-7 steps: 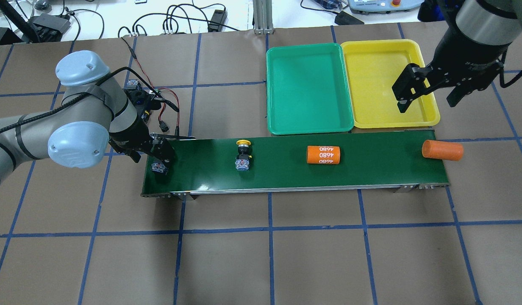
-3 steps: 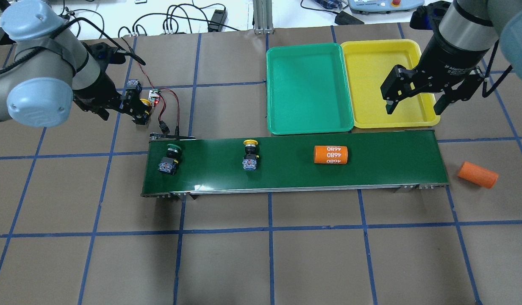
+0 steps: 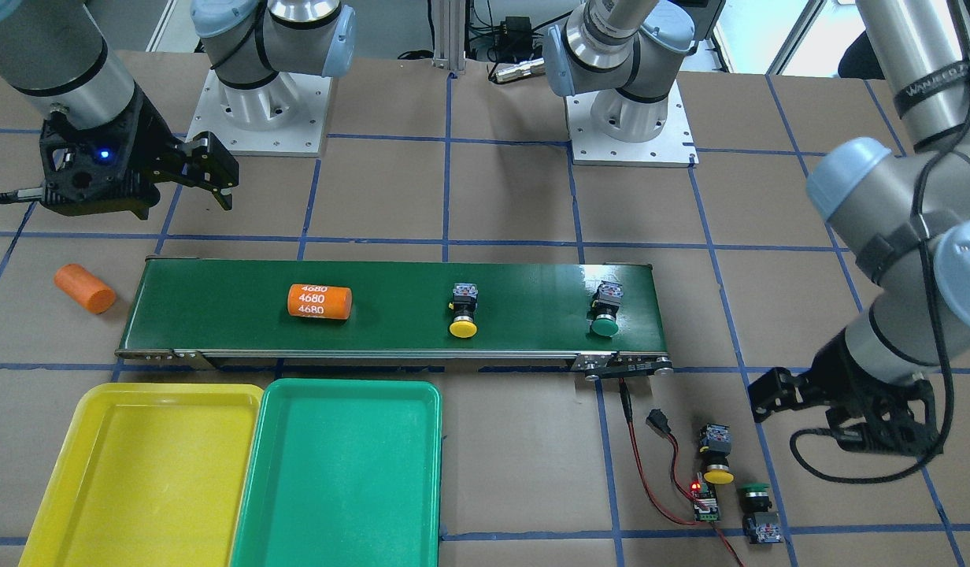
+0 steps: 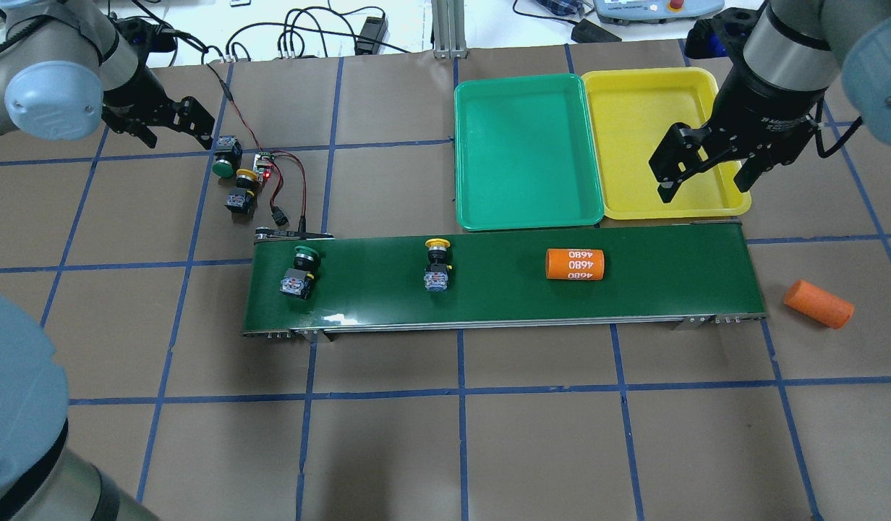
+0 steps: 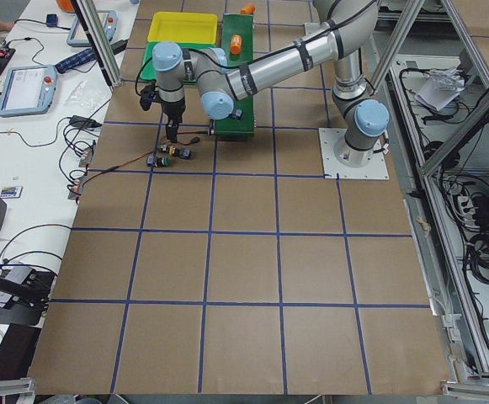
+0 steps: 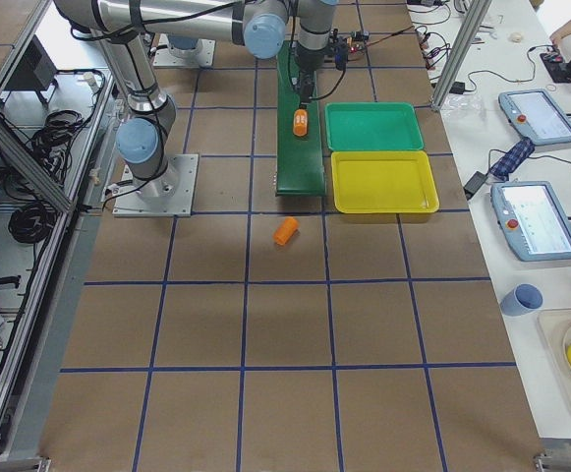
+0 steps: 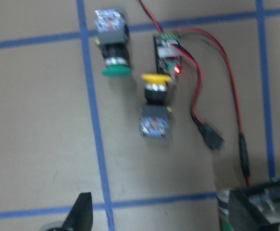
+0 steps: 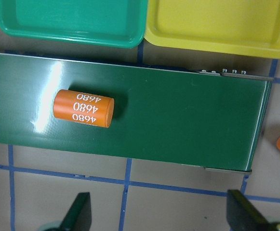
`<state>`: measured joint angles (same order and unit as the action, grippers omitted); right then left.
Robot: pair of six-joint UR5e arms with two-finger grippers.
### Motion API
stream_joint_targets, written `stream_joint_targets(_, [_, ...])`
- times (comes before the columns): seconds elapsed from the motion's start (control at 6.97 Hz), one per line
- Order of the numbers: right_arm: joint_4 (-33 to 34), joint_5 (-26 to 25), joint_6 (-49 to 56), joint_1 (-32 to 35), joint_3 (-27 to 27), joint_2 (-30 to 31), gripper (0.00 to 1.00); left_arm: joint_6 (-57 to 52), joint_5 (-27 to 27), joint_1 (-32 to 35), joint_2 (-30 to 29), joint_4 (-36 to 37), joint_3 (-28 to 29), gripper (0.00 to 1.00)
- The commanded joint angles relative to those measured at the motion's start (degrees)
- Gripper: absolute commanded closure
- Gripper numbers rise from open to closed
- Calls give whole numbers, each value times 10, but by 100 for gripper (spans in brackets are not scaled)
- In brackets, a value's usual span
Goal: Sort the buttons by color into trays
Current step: 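Grasp another green button with left gripper while right lowers toward cylinder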
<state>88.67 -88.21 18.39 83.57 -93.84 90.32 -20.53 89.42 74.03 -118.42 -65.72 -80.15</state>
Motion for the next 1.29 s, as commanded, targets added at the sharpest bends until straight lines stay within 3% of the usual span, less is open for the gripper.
stream_joint_targets(0.0, [10,-9,128,0,0,6,0,0,1,-1,-116,1,123,0])
stream_joint_targets(0.43, [86,5,374,1,-2,4,0,11,-8,-5,-183,1,150,0])
stream_joint_targets(0.72, [94,104,566,0,-9,1,0,10,-38,-6,-194,2,148,0])
stream_joint_targets(1.0, [91,117,625,0,-30,2,0,10,-36,-6,-207,-4,148,0])
stream_joint_targets(1.15, [91,117,659,0,-55,2,0,10,-36,-6,-210,-5,149,8])
